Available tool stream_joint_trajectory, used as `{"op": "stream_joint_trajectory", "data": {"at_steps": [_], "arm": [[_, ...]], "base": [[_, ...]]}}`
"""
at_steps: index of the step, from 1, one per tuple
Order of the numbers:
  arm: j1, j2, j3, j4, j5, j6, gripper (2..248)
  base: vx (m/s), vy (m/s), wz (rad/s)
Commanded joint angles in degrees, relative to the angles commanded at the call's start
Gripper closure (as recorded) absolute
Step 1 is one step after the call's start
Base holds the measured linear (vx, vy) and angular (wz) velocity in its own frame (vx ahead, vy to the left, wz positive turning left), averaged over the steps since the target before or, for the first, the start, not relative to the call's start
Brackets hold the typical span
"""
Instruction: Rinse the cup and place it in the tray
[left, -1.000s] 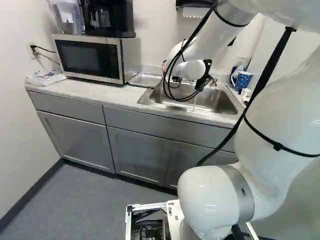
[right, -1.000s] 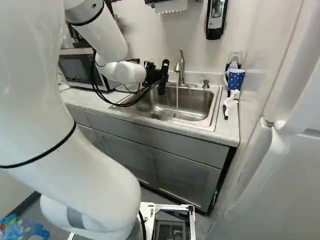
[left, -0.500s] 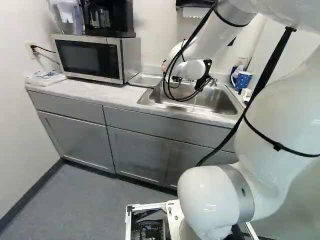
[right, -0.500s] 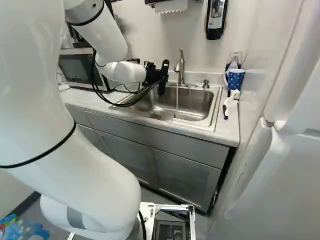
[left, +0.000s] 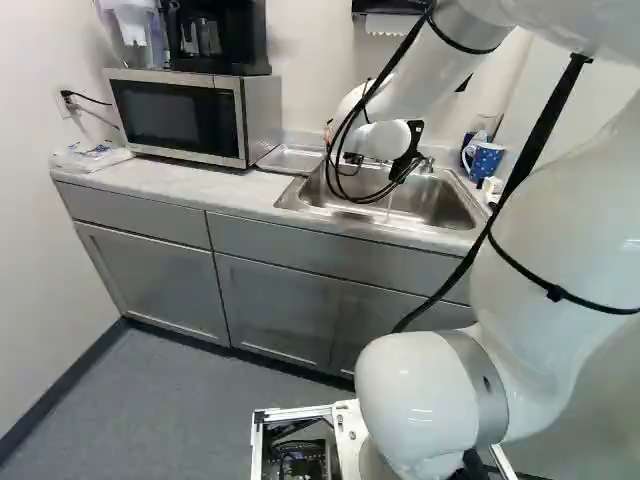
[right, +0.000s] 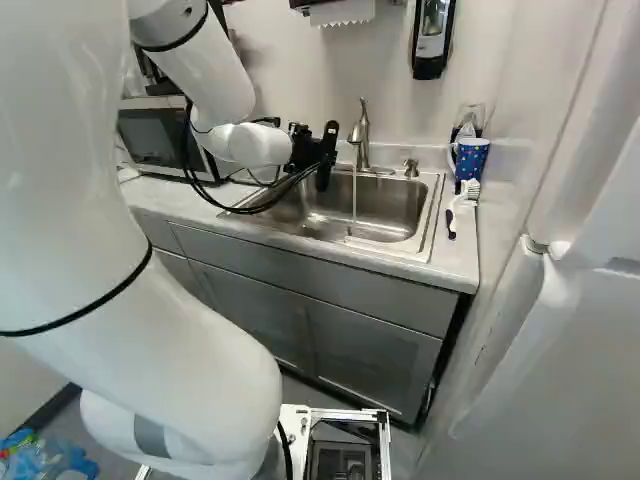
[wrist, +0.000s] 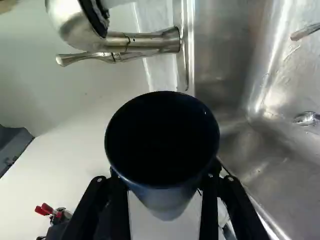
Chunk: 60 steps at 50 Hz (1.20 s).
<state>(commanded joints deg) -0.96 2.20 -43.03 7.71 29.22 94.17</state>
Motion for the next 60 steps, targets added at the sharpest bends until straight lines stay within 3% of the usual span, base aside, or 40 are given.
{"op": "stream_joint_trajectory", "data": {"at_steps": [60], "arm": [[0.0,0.0,0.0,0.0,0.0,-35.8,126]], "base": [[0.000,0.000,0.000]]}}
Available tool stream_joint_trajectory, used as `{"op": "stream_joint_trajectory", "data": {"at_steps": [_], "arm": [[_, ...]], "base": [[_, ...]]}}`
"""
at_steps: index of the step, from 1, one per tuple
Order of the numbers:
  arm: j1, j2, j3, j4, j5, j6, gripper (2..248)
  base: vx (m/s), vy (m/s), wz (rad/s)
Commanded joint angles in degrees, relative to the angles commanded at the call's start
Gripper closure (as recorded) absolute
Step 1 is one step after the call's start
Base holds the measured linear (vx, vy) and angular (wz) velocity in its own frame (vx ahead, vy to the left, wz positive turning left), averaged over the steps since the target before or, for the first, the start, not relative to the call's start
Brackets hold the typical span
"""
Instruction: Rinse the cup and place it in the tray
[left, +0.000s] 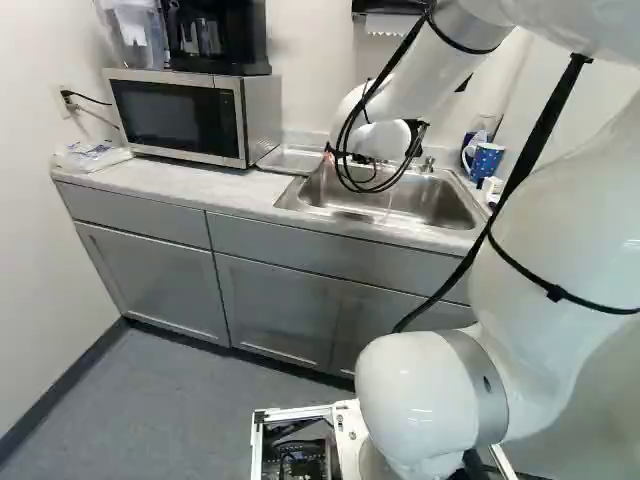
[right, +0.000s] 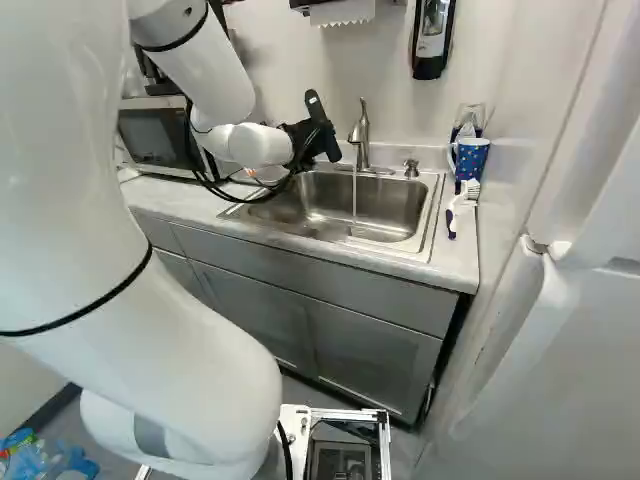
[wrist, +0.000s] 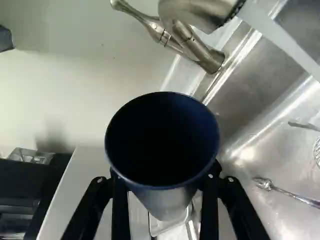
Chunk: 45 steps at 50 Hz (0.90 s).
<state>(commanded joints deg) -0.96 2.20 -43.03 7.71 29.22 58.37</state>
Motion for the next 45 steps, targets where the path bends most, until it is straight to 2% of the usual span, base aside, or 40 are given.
{"op": "stream_joint_trajectory", "data": {"at_steps": [45], "arm": [[0.0,0.0,0.0,0.0,0.0,-27.1,126]], "base": [[0.000,0.000,0.000]]}}
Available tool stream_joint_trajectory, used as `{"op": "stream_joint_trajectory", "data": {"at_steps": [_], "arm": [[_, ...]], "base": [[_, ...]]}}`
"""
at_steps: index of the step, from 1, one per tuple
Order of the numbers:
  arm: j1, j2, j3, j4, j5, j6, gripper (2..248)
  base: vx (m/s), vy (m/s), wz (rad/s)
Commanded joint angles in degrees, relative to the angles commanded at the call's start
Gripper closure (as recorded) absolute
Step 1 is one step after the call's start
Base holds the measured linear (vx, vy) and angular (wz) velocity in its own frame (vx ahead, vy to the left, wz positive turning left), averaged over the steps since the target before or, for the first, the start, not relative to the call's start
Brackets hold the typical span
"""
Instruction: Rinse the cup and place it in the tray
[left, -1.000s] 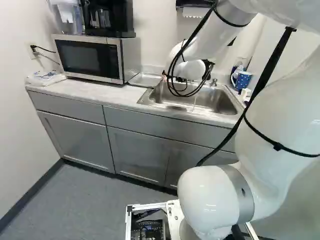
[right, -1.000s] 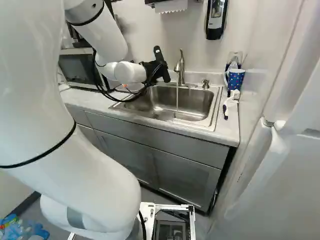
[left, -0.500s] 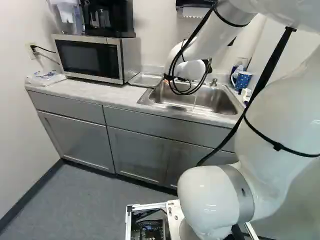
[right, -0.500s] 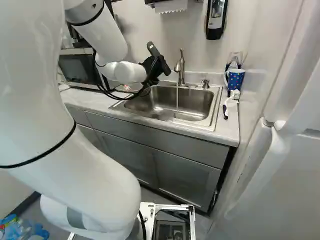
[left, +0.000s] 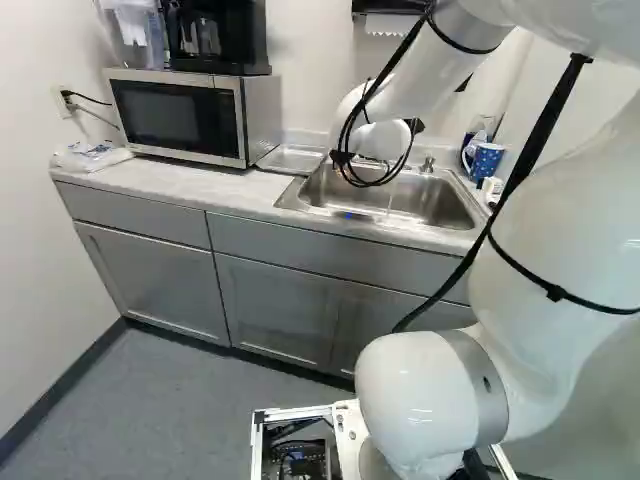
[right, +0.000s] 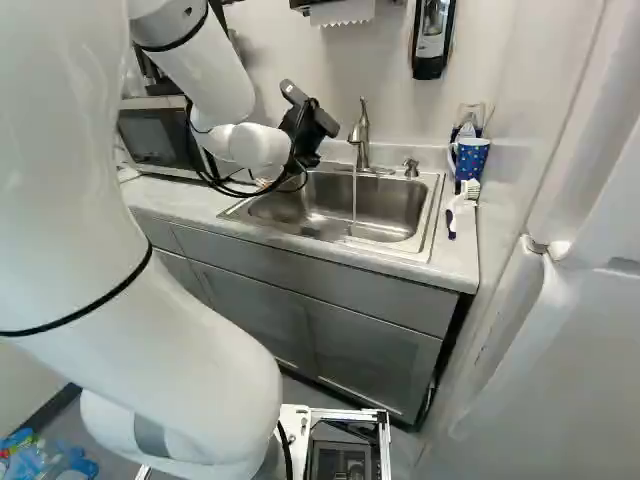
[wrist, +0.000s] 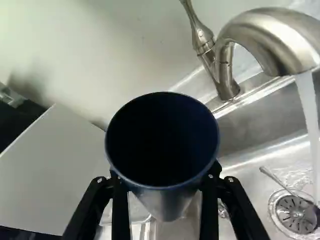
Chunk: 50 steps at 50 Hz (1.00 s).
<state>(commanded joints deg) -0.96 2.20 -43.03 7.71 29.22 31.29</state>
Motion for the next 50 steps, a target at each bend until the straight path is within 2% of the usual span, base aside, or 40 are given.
{"op": "stream_joint_trajectory", "data": {"at_steps": [50], "arm": [[0.0,0.0,0.0,0.0,0.0,-30.1,126]], "base": [[0.000,0.000,0.000]]}}
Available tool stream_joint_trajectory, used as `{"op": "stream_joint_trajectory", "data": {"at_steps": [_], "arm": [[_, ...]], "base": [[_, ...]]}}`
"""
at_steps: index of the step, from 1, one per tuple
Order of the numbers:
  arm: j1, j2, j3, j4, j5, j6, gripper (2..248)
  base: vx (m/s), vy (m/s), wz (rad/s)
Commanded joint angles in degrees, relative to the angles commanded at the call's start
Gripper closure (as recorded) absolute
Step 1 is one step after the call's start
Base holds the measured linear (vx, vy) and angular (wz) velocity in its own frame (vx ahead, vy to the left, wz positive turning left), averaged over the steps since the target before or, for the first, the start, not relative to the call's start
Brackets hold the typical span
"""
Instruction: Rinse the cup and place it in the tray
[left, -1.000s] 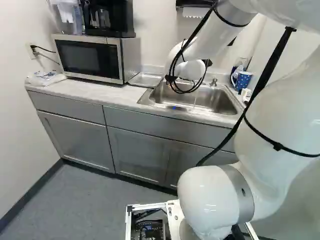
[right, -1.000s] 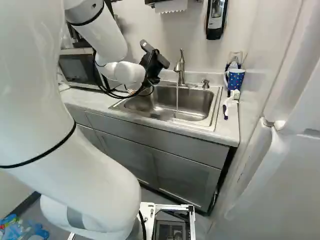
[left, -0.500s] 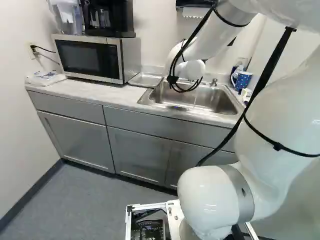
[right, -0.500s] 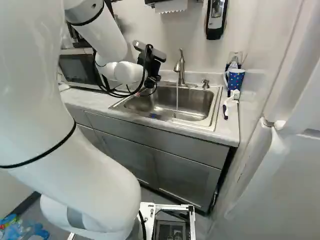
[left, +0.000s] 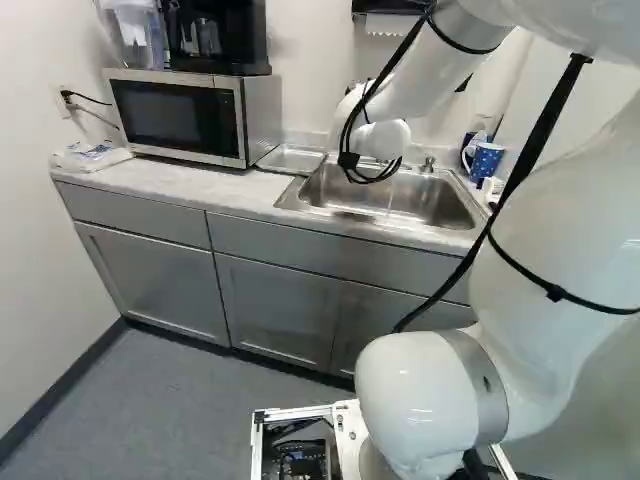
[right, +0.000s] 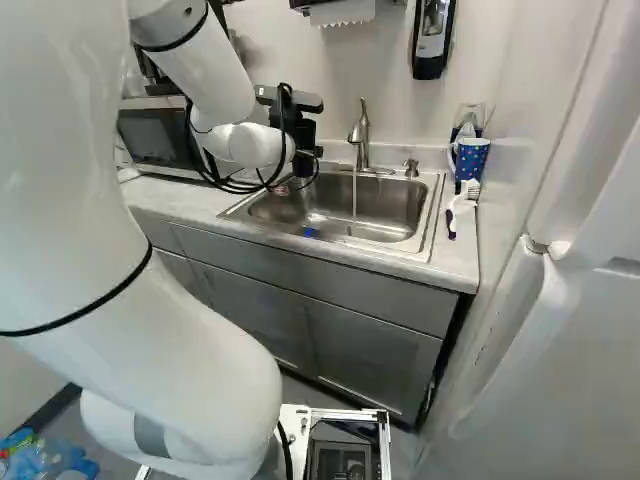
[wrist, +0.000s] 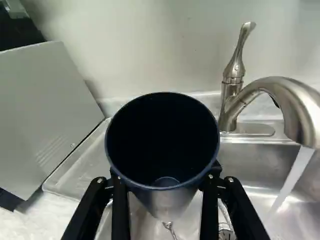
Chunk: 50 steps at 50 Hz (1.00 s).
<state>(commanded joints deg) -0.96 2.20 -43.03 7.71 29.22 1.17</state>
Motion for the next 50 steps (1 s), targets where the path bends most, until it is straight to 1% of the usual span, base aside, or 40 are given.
{"op": "stream_joint_trajectory", "data": {"at_steps": [5,40,50], "arm": [[0.0,0.0,0.0,0.0,0.0,-3.0,126],[0.0,0.1,-0.1,0.0,0.0,-3.0,126],[1.0,-0.4,-1.7,0.0,0.0,-3.0,126]], "base": [[0.000,0.000,0.000],[0.000,0.000,0.000],[0.000,0.000,0.000]]}}
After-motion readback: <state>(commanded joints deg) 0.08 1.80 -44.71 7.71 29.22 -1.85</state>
